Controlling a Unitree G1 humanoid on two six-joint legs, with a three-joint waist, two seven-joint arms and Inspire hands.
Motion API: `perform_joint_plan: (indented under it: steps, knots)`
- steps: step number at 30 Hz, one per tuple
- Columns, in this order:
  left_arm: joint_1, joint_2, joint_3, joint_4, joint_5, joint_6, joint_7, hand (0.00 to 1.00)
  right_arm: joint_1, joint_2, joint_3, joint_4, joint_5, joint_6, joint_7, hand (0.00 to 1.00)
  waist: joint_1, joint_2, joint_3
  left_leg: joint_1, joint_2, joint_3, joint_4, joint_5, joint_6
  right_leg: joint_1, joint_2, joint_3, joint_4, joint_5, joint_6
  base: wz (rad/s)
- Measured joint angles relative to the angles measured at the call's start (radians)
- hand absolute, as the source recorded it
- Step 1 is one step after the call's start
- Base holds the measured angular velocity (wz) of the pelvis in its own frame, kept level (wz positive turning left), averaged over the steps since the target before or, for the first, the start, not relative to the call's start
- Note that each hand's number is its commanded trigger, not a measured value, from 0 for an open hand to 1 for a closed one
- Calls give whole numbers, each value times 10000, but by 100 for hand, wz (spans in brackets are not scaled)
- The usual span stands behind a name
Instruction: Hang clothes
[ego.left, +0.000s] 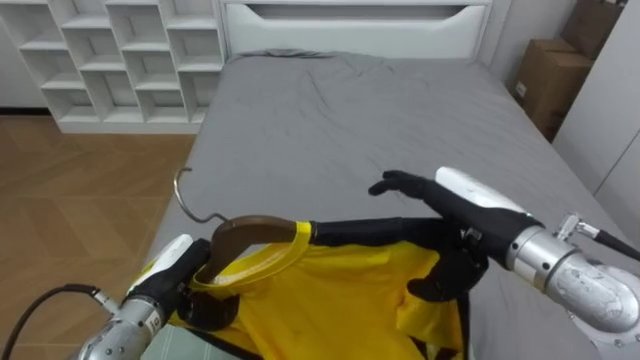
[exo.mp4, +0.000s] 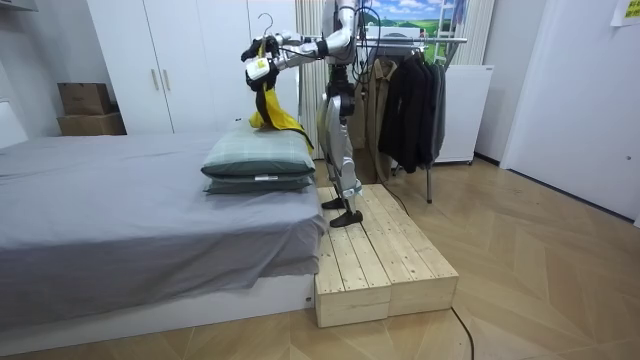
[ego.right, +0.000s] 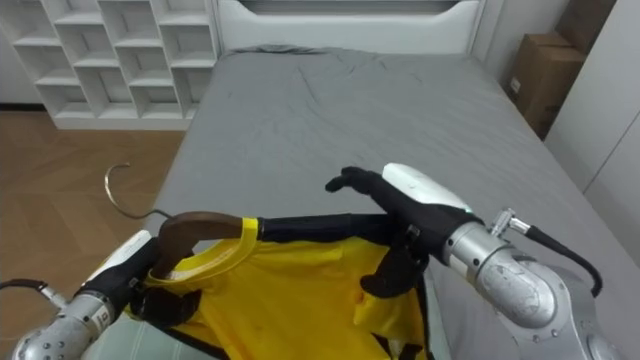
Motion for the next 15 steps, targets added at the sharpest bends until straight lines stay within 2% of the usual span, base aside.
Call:
perform_joint_plan:
  steps: [3, 5, 15]
  knots:
    - [1, 67, 0, 10, 87, 9, -297, 100, -2, -5, 1, 119, 49, 6, 676, 0, 136, -110, 34, -66, -6, -39, 46, -1, 1, -26, 0, -13, -17, 5, -4, 2]
    - [0, 93, 1, 12, 307, 15, -510, 100, -12, -2, 8, 227, 43, 73, 1123, 0, 180, -185, 19, -208, -7, -72, 164, -4, 3, -96, -9, -51, -12, 9, -1, 8]
    - [0, 99, 19, 123, 695, 58, -938, 100, -215, 0, 86, 805, 39, 94, 2275, 0, 242, -216, 16, -355, -7, -230, 256, -3, 3, -155, 5, -94, -1, 34, -10, 3]
